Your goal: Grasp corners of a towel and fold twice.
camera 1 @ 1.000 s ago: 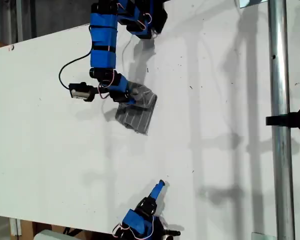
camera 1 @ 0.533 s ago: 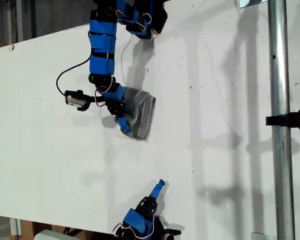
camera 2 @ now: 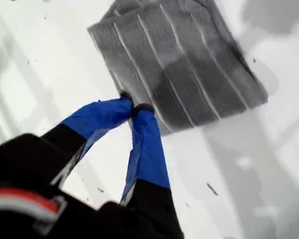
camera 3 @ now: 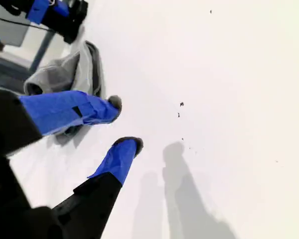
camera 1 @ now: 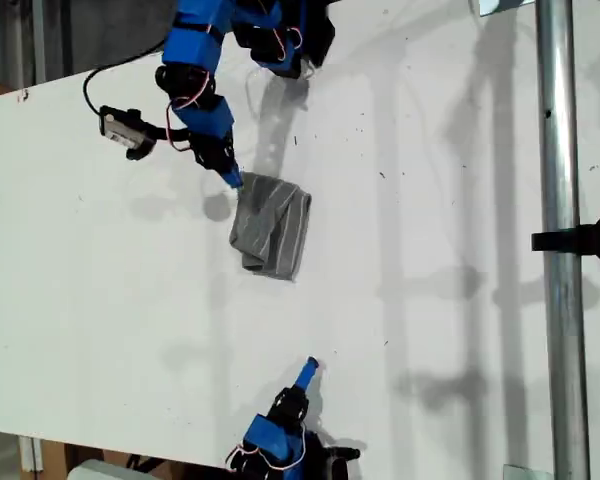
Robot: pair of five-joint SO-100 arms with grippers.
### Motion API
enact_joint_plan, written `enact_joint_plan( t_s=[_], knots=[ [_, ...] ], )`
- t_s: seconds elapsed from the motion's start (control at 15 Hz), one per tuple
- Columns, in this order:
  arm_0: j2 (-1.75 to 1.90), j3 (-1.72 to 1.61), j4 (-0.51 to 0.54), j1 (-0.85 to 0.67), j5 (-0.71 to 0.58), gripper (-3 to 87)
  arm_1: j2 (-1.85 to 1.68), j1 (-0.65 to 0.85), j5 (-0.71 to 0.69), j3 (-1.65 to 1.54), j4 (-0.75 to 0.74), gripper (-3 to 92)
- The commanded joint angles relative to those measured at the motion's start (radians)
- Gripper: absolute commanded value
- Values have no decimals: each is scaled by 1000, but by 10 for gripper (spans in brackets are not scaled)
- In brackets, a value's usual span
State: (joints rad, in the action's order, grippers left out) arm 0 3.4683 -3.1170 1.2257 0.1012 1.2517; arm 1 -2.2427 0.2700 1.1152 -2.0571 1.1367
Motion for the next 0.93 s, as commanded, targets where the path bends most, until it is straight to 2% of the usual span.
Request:
enact_joint_plan(
  t_s=[0.0, 0.2, 0.33, 0.53, 0.6, 0.73, 0.87],
  knots=[
    [8, -6, 52, -21, 9, 86, -370, -72, 107, -281, 11, -1],
    [8, -6, 57, -25, 8, 86, -699, -120, 245, -569, 44, -1],
    [8, -5, 60, -23, -233, 86, -755, -124, 285, -638, 97, -1],
    [8, -3, 63, -15, -293, 85, -989, -127, 449, -836, 138, -1],
    [8, -3, 63, -17, -291, 85, -1049, -140, 489, -819, 279, -1],
    [8, -3, 63, -17, -291, 85, -1046, -140, 469, -834, 339, 15],
    [8, -3, 63, -17, -291, 85, -1046, -149, 391, -836, 354, 25]
  ],
)
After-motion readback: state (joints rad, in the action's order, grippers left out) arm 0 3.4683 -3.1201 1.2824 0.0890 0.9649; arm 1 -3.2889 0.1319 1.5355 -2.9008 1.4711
